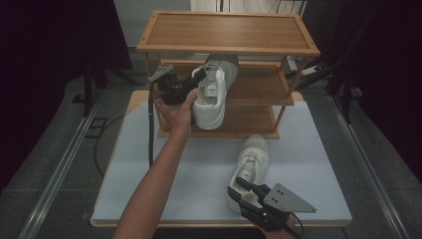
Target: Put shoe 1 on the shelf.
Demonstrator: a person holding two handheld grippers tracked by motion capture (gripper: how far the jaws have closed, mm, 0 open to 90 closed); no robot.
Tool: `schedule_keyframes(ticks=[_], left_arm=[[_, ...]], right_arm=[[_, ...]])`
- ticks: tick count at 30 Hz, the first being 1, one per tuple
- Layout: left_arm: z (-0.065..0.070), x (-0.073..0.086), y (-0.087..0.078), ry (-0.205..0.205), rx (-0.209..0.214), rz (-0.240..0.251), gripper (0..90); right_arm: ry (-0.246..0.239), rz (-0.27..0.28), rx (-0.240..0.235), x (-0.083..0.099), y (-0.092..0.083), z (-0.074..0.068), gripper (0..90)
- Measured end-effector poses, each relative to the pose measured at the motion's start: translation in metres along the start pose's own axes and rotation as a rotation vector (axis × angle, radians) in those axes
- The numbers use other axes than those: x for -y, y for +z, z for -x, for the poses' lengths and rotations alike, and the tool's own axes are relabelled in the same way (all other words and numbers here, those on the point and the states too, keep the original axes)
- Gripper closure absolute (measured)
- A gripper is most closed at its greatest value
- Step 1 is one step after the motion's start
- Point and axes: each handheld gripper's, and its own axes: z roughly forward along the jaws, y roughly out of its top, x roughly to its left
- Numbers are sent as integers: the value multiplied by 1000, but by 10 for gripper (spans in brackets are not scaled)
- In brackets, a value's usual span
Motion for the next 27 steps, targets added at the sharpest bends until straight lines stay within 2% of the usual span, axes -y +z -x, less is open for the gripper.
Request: schedule_keyframes(ticks=[4, 9, 19, 20, 26, 27], left_arm=[[-7, -2, 8, -38, -26, 27, 801], [-18, -4, 21, -50, -63, 38, 800], [-31, -5, 40, -95, -94, 52, 800], [-35, -5, 43, -120, -100, 60, 799], [-40, -4, 49, -161, -104, 74, 797], [-42, -5, 50, -145, -124, 69, 796]], right_arm=[[5, 3, 4, 0, -3, 0, 600], [0, 1, 14, 1, -4, 2, 600], [10, 2, 16, 1, -4, 4, 600], [10, 3, 18, 1, -4, 4, 600], [7, -1, 19, 2, -4, 4, 600], [6, -2, 19, 2, -4, 3, 600]])
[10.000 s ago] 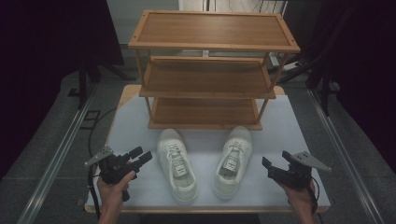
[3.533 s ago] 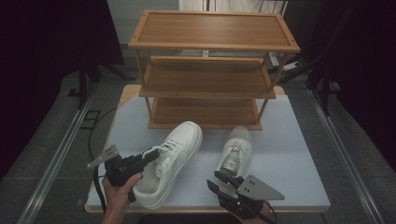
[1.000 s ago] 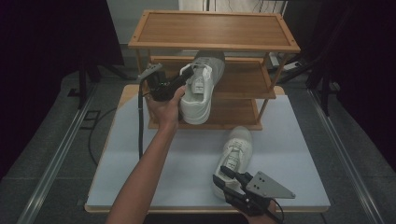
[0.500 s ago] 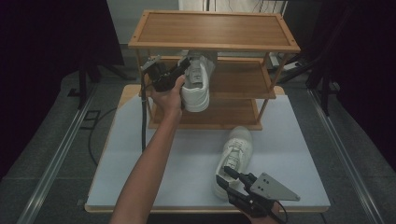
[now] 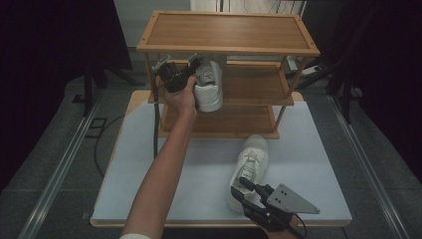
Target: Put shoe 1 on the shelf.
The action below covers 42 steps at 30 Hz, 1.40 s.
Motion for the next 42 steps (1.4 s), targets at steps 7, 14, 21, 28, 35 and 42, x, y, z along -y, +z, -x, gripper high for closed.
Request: schedule_keyframes(ticks=[7, 14, 21, 28, 35, 42], left_arm=[[-3, 1, 4, -14, -5, 7, 785], [-7, -1, 9, -38, 47, -39, 737], [-8, -1, 13, -56, 89, -46, 617], [-8, -1, 10, -75, 119, -50, 512], [-7, 2, -5, -52, 128, -63, 483], [-6, 5, -29, -39, 163, -80, 474]], right_arm=[[0, -10, -9, 2, 2, -3, 599], [-4, -12, -18, 3, 3, -5, 596], [-5, -18, -24, 3, 4, -7, 594], [-10, -20, -25, 4, 4, -7, 594], [-16, -25, -29, 4, 6, -10, 593], [-17, -24, -28, 4, 6, -10, 593]])
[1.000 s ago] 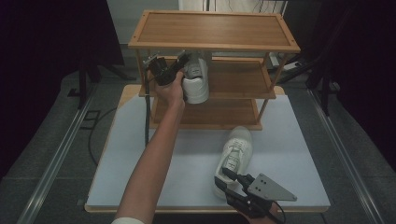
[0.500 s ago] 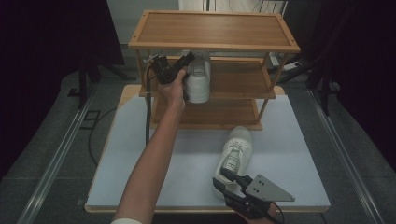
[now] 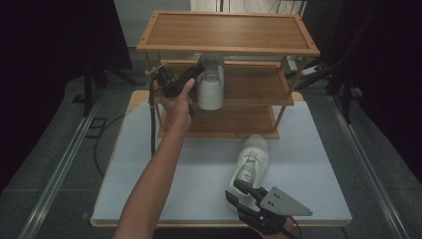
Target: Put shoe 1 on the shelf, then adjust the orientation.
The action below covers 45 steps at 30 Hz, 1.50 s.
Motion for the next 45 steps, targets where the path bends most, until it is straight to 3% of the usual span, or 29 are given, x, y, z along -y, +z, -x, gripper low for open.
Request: schedule_keyframes(ticks=[11, 13, 18, 21, 29, 32, 37, 39, 45], left_arm=[[5, 13, -48, 31, 51, -5, 475], [3, 21, -66, 29, 61, 1, 475], [0, 32, -89, 49, 65, -9, 474], [-2, 37, -102, 59, 71, -20, 469], [-1, 51, -128, 143, 33, -48, 442], [-7, 61, -142, 152, 12, -63, 433], [-14, 75, -157, 151, -3, -82, 424], [-18, 85, -164, 135, -10, -95, 420], [-34, 114, -182, 113, -46, -149, 417]], right_arm=[[-4, -22, -5, 3, 6, -1, 592], [-1, -35, -5, 5, 8, 0, 592], [9, -50, -5, 8, 13, 3, 596], [5, -67, 2, 11, 18, 3, 665], [-26, -119, 31, 19, 27, 3, 796], [-30, -160, 24, 25, 34, 6, 838], [-42, -206, 48, 32, 41, 9, 859], [-84, -247, 101, 36, 47, 7, 866], [-118, -256, 145, 39, 48, 3, 891]])
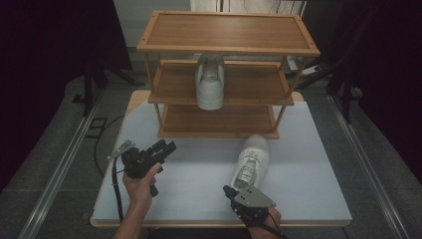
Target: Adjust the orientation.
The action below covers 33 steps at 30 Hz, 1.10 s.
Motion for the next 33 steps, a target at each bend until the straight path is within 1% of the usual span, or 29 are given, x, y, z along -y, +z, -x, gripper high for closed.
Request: schedule_keyframes(ticks=[1, 2, 7, 10, 12, 13, 14, 15, 18, 19, 20, 22, 24, 25, 29, 31, 33], left_arm=[[-5, 8, -2, 4, -24, -22, 417], [-5, 8, -2, 4, -24, -22, 417], [-14, 27, -12, 0, -54, -46, 417], [-18, 39, -17, -11, -64, -77, 416], [-19, 43, -20, -16, -69, -82, 416], [-20, 45, -21, -18, -73, -83, 416], [-21, 45, -22, -18, -72, -85, 416], [-21, 46, -23, -19, -73, -84, 416], [-22, 47, -25, -15, -74, -79, 416], [-22, 48, -26, -16, -76, -80, 417], [-22, 48, -26, -18, -74, -80, 417], [-24, 48, -26, -17, -73, -87, 417], [-26, 47, -26, -19, -68, -86, 417], [-26, 46, -25, -22, -67, -84, 417], [-28, 45, -23, -26, -60, -84, 418], [-28, 44, -22, -27, -50, -87, 418], [-28, 44, -21, -39, -32, -88, 418]], right_arm=[[2, -1, 2, 1, -1, 0, 892], [2, -1, 2, 1, -1, 0, 892], [-2, -12, 9, 5, -10, 1, 894], [13, -15, 2, 8, -17, 5, 895], [22, -16, 1, 11, -23, 7, 895], [27, -15, 1, 13, -26, 9, 895], [41, -15, 2, 17, -33, 12, 896], [41, -15, 2, 17, -33, 12, 896], [63, -15, 12, 23, -42, 20, 896], [88, -18, 18, 29, -48, 27, 896], [88, -18, 18, 29, -48, 27, 896], [109, -25, 31, 34, -52, 35, 895], [142, -26, 34, 39, -57, 43, 896], [161, -32, 53, 43, -59, 50, 895], [176, -33, 60, 46, -61, 56, 895], [183, -33, 64, 48, -63, 58, 895], [190, -31, 66, 50, -65, 60, 894]])
